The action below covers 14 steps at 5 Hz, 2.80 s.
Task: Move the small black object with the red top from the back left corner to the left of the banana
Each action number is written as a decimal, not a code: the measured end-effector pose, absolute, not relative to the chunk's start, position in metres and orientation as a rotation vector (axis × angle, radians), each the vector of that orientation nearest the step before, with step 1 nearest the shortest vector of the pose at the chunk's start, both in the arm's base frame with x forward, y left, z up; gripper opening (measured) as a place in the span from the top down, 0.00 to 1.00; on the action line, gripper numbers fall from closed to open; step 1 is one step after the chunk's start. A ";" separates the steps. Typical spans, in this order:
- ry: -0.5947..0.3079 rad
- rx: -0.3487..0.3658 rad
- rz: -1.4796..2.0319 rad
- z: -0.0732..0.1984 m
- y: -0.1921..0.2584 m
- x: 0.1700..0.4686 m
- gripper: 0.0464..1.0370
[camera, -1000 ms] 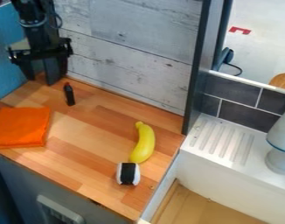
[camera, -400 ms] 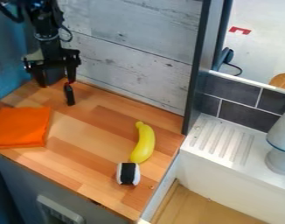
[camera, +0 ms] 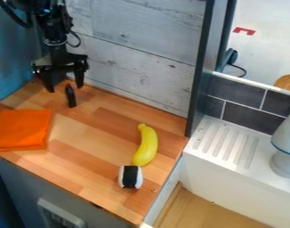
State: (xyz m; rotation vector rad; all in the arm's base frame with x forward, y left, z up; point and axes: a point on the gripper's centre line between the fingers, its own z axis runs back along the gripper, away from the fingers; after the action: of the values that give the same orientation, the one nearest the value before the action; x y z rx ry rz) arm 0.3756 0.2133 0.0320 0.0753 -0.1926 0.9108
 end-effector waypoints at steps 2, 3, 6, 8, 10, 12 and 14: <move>-0.215 0.093 0.930 0.023 0.218 0.379 0.62; -0.217 0.098 0.931 0.020 0.219 0.379 0.73; -0.294 0.020 0.928 0.078 0.198 0.367 0.73; -0.260 0.017 0.781 0.083 0.134 0.318 0.73; -0.229 0.028 0.596 0.060 0.076 0.288 0.73; -0.252 0.042 0.538 0.039 0.064 0.291 0.73; -0.282 0.033 0.520 0.014 0.063 0.294 0.73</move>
State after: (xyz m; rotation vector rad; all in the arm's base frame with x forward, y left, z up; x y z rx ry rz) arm 0.2936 0.0629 0.0137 0.0333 -0.2823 0.5201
